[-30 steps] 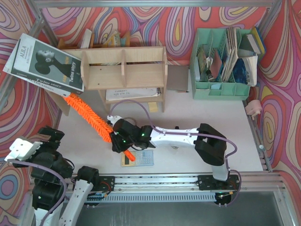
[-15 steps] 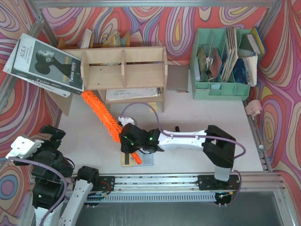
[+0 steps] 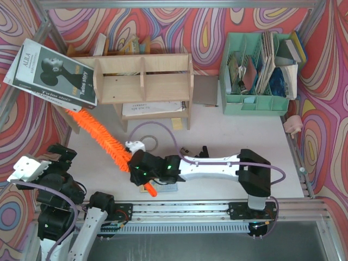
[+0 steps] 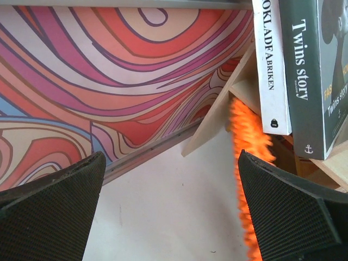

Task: Dust the bookshelf with a duster

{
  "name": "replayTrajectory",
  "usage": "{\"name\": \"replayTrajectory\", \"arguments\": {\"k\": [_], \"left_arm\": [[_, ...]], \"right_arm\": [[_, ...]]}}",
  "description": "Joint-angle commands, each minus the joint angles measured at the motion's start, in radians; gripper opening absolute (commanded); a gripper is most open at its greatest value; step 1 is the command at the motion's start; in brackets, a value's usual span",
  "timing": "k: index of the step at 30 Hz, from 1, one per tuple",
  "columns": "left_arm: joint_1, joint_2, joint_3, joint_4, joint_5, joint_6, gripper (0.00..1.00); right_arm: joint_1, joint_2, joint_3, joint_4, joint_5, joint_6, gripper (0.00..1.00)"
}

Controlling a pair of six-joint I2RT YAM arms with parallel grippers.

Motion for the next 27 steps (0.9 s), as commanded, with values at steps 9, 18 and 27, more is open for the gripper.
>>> {"name": "replayTrajectory", "arguments": {"k": [9,18,27], "left_arm": [[0.005,0.029,-0.005,0.012,0.016,0.017,0.99],[0.005,0.034,-0.004,0.012,0.016,0.015,0.98],[0.005,0.035,-0.006,0.012,0.013,0.015,0.99]], "right_arm": [[0.05,0.012,0.086,0.064,0.095,-0.079,0.0],[0.031,-0.11,-0.04,0.019,0.254,0.046,0.0],[0.018,-0.095,-0.026,-0.024,0.281,0.114,0.0]]}}
